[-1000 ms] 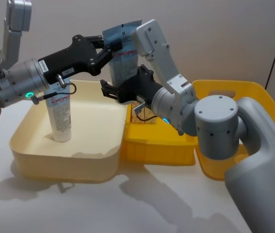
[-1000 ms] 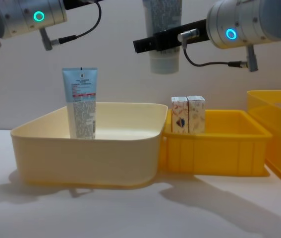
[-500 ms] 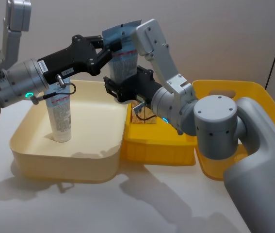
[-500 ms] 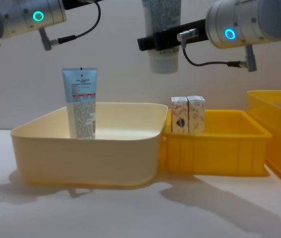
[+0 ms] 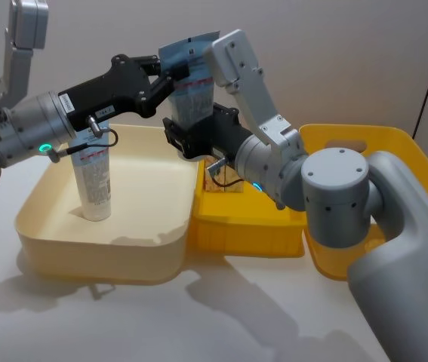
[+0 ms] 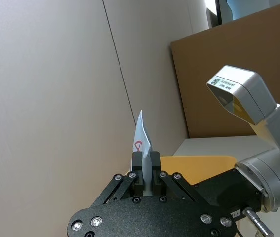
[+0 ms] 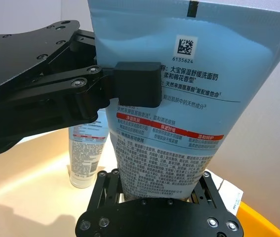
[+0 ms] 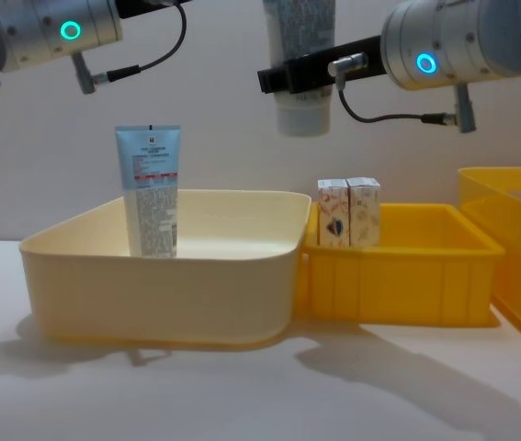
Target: Bimanual collaborative sorting of washing and personal care products
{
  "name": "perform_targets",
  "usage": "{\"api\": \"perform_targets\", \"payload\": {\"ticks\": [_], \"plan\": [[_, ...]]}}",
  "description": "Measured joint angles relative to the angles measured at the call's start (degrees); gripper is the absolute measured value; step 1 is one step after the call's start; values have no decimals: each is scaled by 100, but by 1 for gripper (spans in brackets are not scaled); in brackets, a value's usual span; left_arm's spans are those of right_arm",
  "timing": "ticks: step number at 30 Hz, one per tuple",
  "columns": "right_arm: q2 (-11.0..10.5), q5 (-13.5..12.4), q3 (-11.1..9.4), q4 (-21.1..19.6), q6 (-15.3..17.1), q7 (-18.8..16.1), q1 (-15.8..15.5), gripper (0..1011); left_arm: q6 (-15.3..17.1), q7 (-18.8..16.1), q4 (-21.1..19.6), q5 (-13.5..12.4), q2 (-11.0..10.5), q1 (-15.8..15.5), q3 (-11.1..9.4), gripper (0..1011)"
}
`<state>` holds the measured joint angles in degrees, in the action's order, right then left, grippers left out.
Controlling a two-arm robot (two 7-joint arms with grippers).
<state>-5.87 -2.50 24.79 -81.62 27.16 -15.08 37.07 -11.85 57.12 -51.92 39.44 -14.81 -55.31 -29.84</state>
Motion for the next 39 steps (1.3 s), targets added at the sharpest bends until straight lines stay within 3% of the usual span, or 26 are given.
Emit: {"api": "perform_targets", "payload": {"ticks": [10,39], "plan": [[4,0,0,2,0,6,0,522,-1,-1,-1,0,-1,0,0,88],[4,0,0,2,1,6,0,522,-1,1,-1,0,-1,0,0,88]]}}
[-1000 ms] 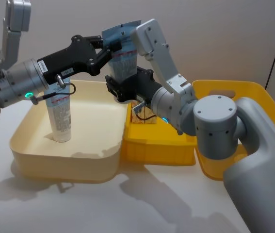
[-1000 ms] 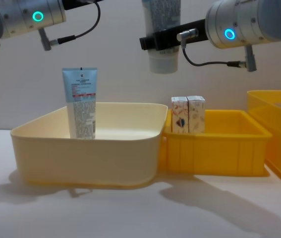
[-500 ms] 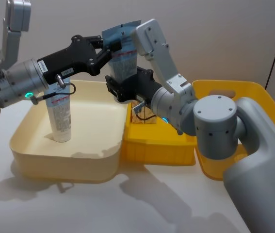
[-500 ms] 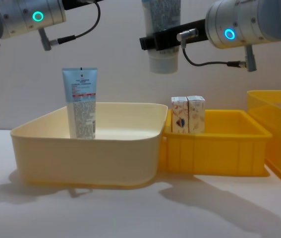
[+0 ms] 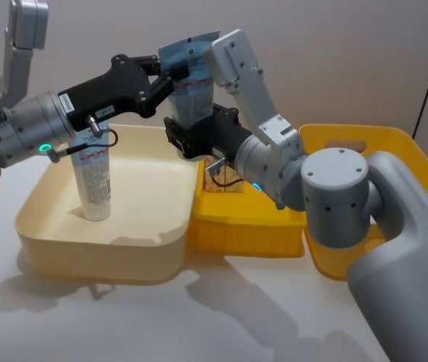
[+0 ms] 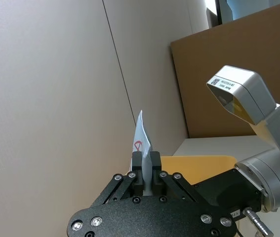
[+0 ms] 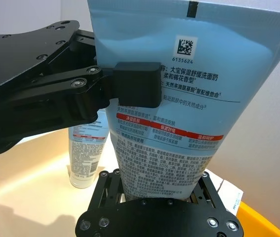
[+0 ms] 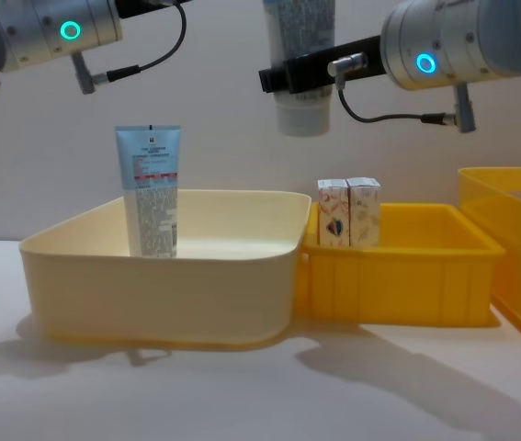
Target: Bimanual collaborative sorting of washing and personal care products
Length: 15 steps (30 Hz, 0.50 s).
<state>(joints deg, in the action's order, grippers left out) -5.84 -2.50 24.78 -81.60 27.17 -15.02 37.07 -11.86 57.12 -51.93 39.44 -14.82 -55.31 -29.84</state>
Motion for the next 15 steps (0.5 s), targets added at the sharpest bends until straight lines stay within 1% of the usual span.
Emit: {"api": "perform_targets", "payload": {"ticks": [1,4,7,8,10,12,14,15], "plan": [[0,0,0,0,0,0,0,522,0,0,0,0,0,0,0,88],[-1,0,0,1,4,0,-1,522,-2,1,-1,4,0,-1,1,152],[-1,0,0,1,3,0,-1,522,-2,2,-1,4,1,-1,2,232],[-1,0,0,1,4,0,-1,522,-2,1,-1,4,0,-1,2,274],[0,0,0,1,4,0,-1,522,-2,2,-1,4,0,-1,2,311],[0,0,0,1,4,0,-1,522,-2,2,0,4,0,-1,1,395],[0,0,0,0,4,0,-1,522,-2,2,0,4,0,-1,1,437],[0,0,0,0,4,0,-1,522,-2,2,0,4,0,0,0,496]]}}
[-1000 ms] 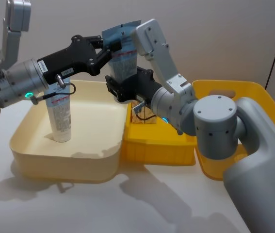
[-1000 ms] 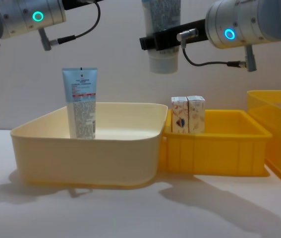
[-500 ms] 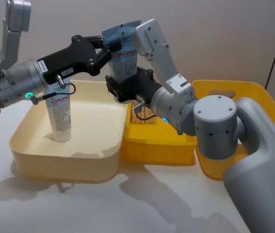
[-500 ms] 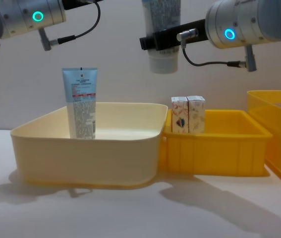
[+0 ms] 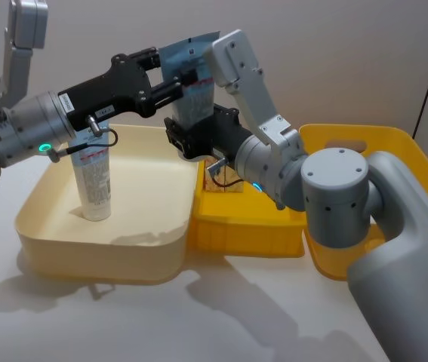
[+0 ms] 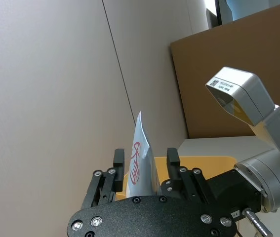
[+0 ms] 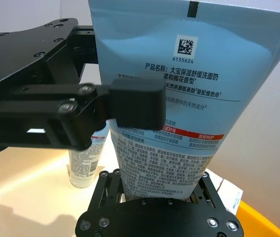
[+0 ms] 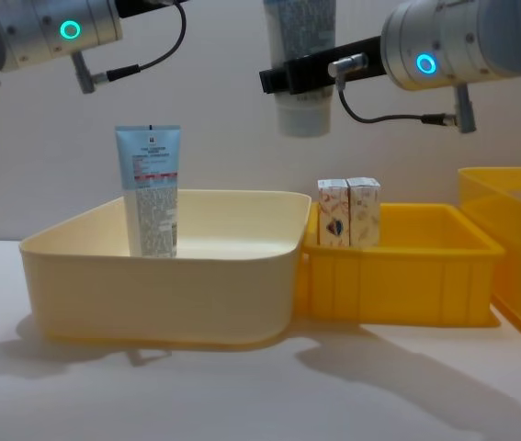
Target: Bimanual collaborative sorting of washing and personal care products
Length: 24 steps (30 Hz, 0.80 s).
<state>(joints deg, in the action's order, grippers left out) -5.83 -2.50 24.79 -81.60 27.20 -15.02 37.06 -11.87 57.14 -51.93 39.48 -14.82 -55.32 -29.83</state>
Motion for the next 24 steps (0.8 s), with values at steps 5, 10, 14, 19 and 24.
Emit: {"api": "perform_targets", "payload": {"ticks": [5,10,14,19,24], "plan": [[-2,1,-3,0,-4,-5,3,522,0,-1,0,0,0,0,0,637],[-26,18,-35,0,-20,-6,5,522,0,-1,0,0,1,0,0,815],[-82,50,-124,-15,-34,36,3,522,2,-2,0,-2,0,0,-1,921],[-175,101,-244,-59,-25,121,-13,522,2,-1,0,-3,0,0,-1,1003],[-298,175,-409,-104,28,239,-27,522,2,-1,1,-4,0,0,0,1003]]}}
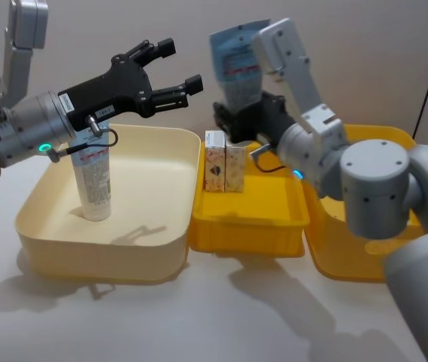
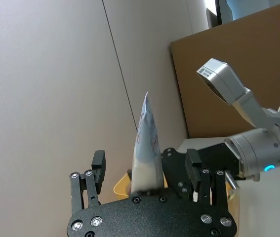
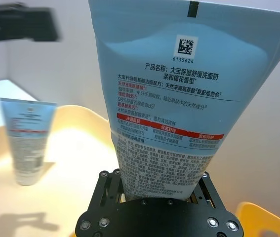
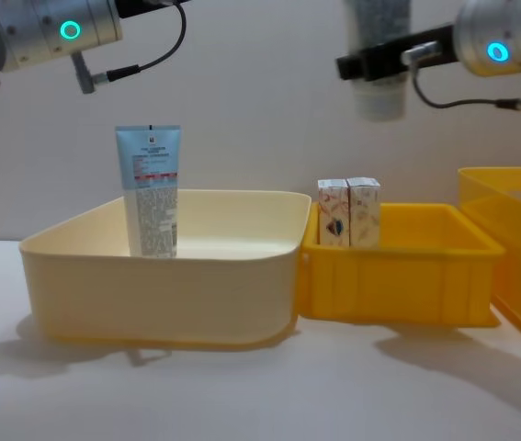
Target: Bimanual collaborative sorting of washing and personal care products
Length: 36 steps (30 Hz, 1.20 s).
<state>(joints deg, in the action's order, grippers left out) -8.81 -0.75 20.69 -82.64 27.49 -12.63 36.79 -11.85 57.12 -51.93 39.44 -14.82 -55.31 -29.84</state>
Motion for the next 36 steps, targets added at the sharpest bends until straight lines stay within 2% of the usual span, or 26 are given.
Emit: {"api": "perform_targets", "payload": {"ticks": [9,13,18,22,28,36], "plan": [[-152,128,-300,17,111,265,25,522,0,0,0,0,0,0,0,1003],[-186,195,-496,183,163,459,133,522,0,0,0,0,0,0,0,1003],[-183,247,-646,415,180,620,294,522,0,0,0,0,0,0,0,1003],[-164,300,-761,740,177,790,487,522,0,0,0,0,0,0,0,1003],[-118,411,-959,1565,108,1087,990,522,0,0,0,0,0,0,0,1003],[-100,469,-1069,2204,100,1156,1383,522,0,0,0,0,0,0,0,1004]]}}
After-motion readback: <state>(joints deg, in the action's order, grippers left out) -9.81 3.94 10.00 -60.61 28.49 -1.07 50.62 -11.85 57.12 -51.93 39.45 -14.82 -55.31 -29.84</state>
